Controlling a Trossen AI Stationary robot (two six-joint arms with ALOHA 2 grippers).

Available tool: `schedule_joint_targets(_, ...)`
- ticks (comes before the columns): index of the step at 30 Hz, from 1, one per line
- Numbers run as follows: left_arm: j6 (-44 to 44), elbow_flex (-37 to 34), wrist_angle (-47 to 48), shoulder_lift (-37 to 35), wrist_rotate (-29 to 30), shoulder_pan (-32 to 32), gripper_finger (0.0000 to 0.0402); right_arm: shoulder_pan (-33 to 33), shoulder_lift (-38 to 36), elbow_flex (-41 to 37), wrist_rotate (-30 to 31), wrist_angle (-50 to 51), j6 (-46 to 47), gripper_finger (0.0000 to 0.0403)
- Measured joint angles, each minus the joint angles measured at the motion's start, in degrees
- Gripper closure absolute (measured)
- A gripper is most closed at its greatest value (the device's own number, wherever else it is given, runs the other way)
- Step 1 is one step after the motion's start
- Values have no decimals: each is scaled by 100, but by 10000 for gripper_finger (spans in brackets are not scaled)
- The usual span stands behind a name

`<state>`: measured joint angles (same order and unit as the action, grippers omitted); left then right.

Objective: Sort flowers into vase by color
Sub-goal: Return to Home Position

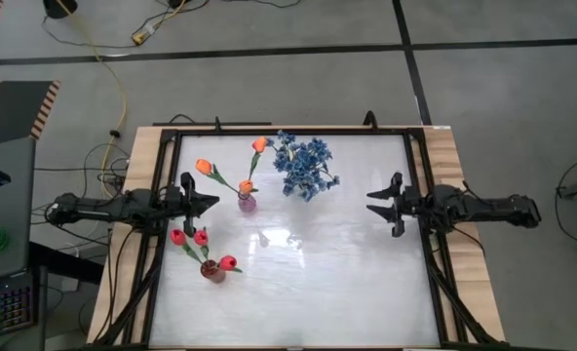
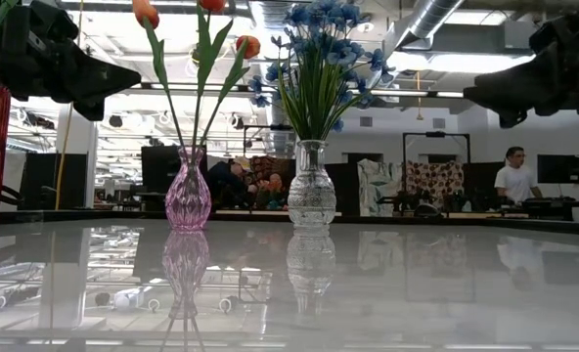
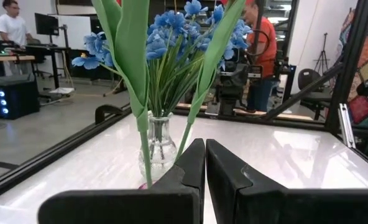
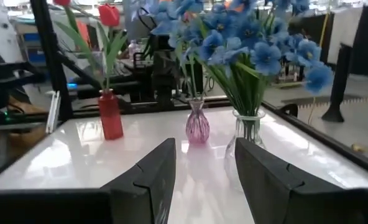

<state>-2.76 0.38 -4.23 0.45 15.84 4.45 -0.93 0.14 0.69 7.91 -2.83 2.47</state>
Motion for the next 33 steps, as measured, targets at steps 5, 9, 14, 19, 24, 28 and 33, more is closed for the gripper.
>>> schedule_joint_targets(5,120,-1,4,0,-1,0,401,183,3,7,-38,109,-271,211)
schedule_joint_targets(9,372,-2,15,0,-1,0,401,333,29,7,-108,135,-627,211)
schedule_joint_targets(14,764,-2,17,0,-2,0,401,529,27,7,-108,153,-687,211)
schedule_joint_targets(19,1012,-2,20,0,-2,0,401,563,27,7,-111,165,-687,211)
schedule_joint_targets(24,1300,-2,20,0,-10,0,401,559,27,7,-111,170,-700,211)
schedule_joint_targets(28,1482,-2,22,0,-17,0,401,559,27,7,-110,173,-703,211)
schedule_joint_targets(33,1580,-2,22,0,-22,0,401,559,27,7,-108,170,-703,211)
